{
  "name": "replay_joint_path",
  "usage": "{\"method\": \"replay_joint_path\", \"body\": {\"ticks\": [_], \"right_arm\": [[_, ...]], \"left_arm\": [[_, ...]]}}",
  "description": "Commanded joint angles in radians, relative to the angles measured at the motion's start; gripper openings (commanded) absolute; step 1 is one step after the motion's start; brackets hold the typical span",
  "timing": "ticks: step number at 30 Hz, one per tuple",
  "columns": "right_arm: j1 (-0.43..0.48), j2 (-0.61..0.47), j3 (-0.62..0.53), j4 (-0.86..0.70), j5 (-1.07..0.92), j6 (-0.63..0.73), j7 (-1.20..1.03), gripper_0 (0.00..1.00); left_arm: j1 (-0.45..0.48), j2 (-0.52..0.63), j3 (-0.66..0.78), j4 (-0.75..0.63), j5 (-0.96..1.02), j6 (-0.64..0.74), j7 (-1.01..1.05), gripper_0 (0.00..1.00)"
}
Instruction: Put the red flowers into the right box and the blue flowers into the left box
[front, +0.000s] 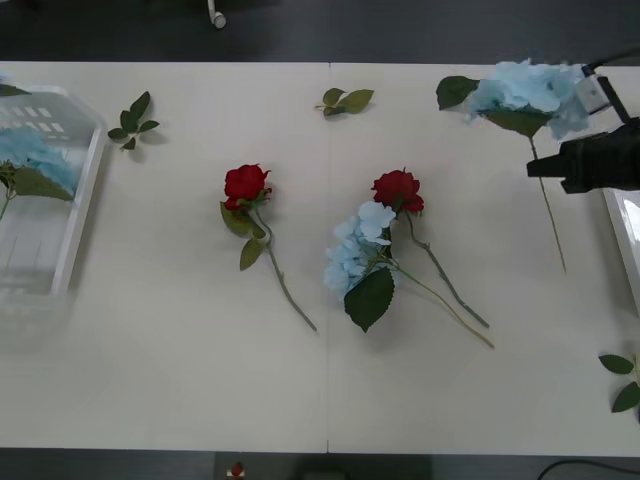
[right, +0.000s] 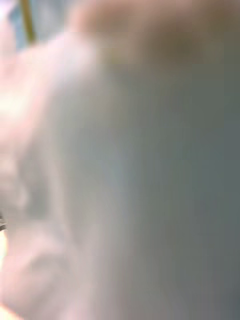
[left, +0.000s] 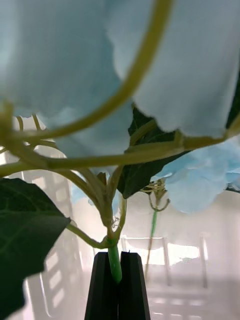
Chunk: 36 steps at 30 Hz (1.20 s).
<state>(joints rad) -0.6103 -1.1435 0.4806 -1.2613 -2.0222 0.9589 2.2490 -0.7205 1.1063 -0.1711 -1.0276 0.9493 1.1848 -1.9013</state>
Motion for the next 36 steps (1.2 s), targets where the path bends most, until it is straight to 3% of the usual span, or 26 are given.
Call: {"method": "replay_joint_path", "body": {"ticks": [1, 9, 16, 17, 18, 19, 21, 28, 36], "right_arm": [[-0.063, 0.005, 0.004, 0.049, -0.161, 0.054, 0.124, 0.0], [-0.129, 0.139, 0.004, 0.031, -0.363, 0.06, 0.274, 0.0], [-0.178, 0.271, 0.004, 0.031, -0.4, 0.026, 0.285, 0.0], [-0.195, 0.317, 0.004, 0.031, -0.403, 0.006, 0.285, 0.0], [-0.198, 0.326, 0.004, 0.031, -0.402, 0.0, 0.285, 0.0], [-0.209, 0.357, 0.004, 0.031, -0.402, -0.019, 0.285, 0.0], [-0.218, 0.39, 0.006, 0.031, -0.402, -0.042, 0.284, 0.0], [-0.235, 0.538, 0.009, 0.033, -0.398, -0.126, 0.285, 0.0], [-0.252, 0.637, 0.009, 0.033, -0.398, -0.169, 0.287, 0.0]], "left_arm": [[-0.031, 0.02, -0.074, 0.043, -0.006, -0.097, -0.002, 0.0], [-0.03, -0.086, -0.111, 0.195, -0.046, -0.208, -0.001, 0.0], [-0.03, -0.12, -0.111, 0.245, -0.061, -0.245, 0.002, 0.0], [-0.028, -0.12, -0.111, 0.245, -0.061, -0.245, 0.002, 0.31], [-0.03, -0.12, -0.111, 0.245, -0.061, -0.245, 0.002, 0.44], [-0.028, -0.12, -0.111, 0.245, -0.061, -0.245, 0.001, 0.77], [-0.028, -0.12, -0.11, 0.245, -0.058, -0.245, -0.001, 1.0], [-0.028, -0.111, -0.005, 0.233, -0.044, -0.202, -0.068, 1.0], [-0.028, -0.063, 0.255, 0.121, -0.075, 0.065, -0.18, 1.0]]}}
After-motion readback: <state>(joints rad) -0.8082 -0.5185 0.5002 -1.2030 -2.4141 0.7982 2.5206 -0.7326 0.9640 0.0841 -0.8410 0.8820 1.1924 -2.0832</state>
